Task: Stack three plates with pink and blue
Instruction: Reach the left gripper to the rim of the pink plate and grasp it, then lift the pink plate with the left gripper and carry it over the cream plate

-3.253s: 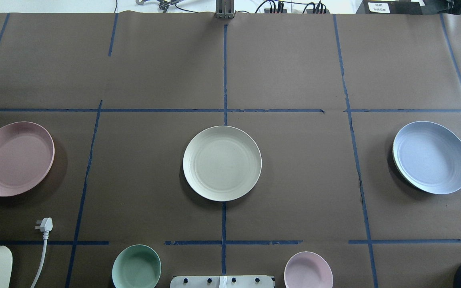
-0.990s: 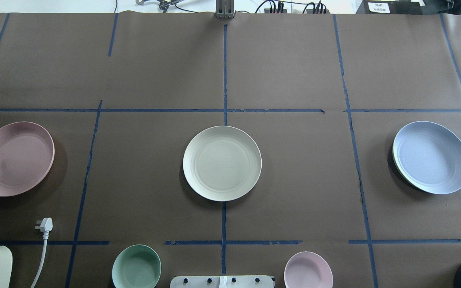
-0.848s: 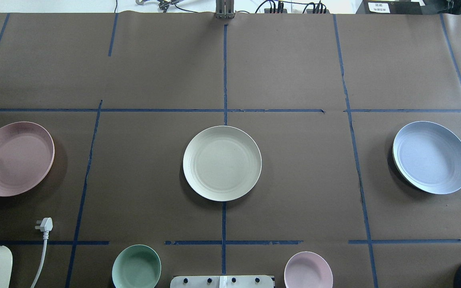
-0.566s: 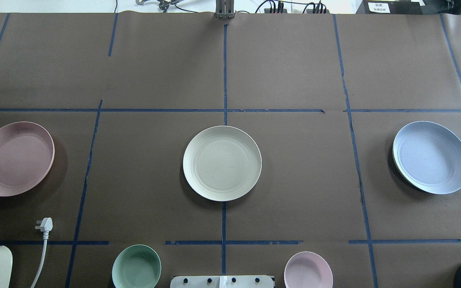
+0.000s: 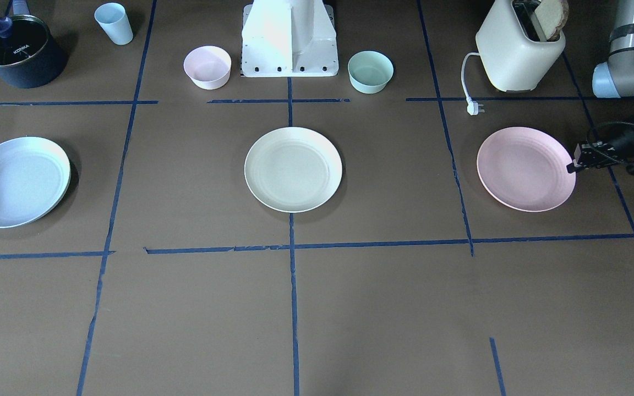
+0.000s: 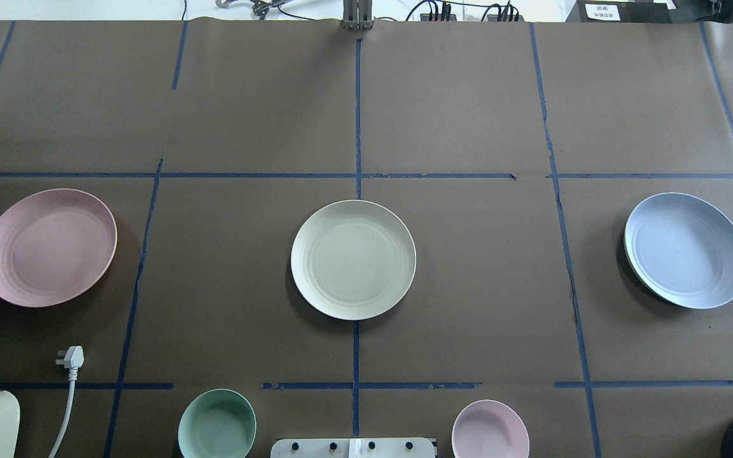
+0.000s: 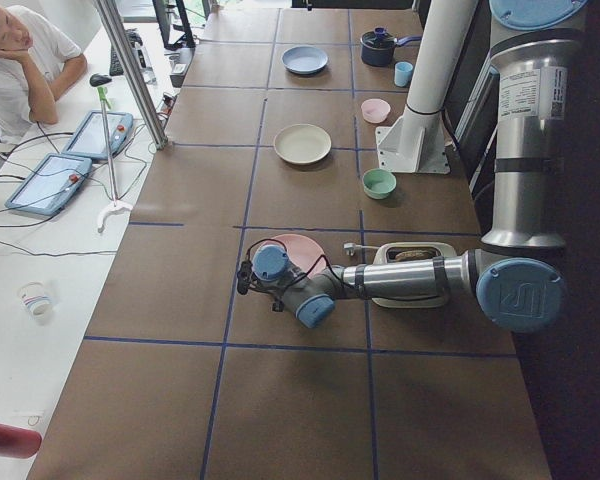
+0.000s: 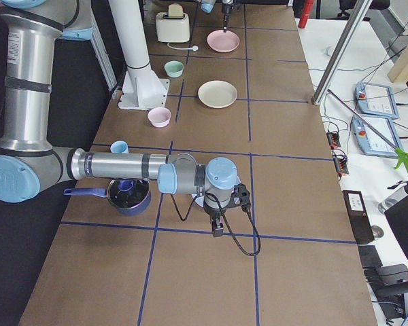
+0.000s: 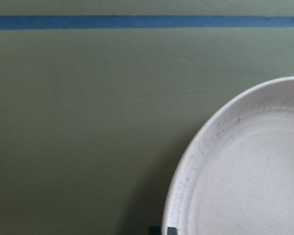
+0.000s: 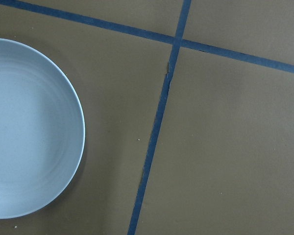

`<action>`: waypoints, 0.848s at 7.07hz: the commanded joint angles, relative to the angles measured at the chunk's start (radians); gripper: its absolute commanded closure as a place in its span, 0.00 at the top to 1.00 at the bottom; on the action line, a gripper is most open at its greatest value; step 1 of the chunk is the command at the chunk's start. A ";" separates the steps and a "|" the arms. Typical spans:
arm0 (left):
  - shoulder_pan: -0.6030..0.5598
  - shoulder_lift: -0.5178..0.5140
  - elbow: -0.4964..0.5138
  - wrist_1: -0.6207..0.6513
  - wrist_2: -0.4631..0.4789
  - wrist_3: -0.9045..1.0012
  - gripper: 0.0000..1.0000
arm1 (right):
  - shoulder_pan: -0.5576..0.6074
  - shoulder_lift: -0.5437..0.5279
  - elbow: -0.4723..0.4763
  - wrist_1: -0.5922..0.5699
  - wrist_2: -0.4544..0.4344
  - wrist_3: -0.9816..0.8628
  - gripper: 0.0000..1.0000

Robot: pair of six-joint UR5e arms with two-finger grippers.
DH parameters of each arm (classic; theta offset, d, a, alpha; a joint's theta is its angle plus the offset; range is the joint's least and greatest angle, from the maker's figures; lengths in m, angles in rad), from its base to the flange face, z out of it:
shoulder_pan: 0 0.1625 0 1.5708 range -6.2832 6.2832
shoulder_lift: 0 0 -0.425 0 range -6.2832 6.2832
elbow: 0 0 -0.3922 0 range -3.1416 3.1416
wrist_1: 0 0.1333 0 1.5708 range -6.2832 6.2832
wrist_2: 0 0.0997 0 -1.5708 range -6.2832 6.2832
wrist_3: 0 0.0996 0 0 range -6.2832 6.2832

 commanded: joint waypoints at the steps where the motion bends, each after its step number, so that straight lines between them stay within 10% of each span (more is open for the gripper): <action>1: 0.003 -0.115 -0.077 0.008 -0.021 -0.239 0.00 | 0.000 0.000 0.001 0.000 0.001 0.001 1.00; 6: 0.346 -0.387 -0.227 0.226 0.255 -0.605 0.00 | 0.000 0.000 -0.002 0.000 0.003 0.001 1.00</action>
